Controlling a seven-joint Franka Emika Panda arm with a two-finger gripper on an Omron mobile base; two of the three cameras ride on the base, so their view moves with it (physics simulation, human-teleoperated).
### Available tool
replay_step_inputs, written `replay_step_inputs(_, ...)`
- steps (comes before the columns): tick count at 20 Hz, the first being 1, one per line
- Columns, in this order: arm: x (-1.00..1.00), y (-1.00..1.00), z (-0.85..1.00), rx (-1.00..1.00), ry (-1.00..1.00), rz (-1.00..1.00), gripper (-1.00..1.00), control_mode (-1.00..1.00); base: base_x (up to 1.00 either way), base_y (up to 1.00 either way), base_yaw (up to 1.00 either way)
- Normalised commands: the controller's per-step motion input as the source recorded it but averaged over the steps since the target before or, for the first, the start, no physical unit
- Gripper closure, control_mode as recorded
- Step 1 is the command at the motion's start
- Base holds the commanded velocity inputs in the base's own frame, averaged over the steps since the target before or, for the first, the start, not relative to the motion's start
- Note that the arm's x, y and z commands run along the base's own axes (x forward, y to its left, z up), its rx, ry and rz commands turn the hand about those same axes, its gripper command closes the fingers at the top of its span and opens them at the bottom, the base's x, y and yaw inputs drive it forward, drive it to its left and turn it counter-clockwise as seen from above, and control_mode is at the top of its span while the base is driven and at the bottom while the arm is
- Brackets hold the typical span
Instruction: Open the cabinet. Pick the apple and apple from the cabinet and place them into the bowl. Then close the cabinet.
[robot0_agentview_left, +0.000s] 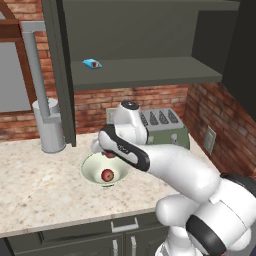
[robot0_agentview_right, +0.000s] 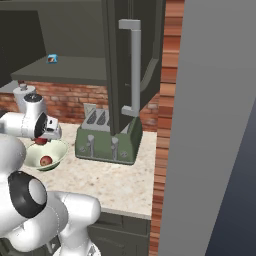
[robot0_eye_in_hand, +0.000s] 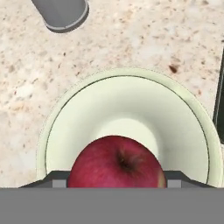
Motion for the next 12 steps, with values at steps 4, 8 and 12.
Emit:
replay_step_inputs(4, 0.62, 0.14, -0.63, -0.08, 0.00, 0.00, 1.00, -1.00, 0.00, 0.00, 0.00)
replay_step_inputs(8, 0.10, 0.23, -0.74, -0.04, 0.08, 0.00, 1.00, -1.00, 0.00, 0.00, 0.00)
replay_step_inputs(12, 0.12, 0.14, -0.31, -0.02, 0.01, 0.00, 1.00, -1.00, 0.00, 0.00, 0.00)
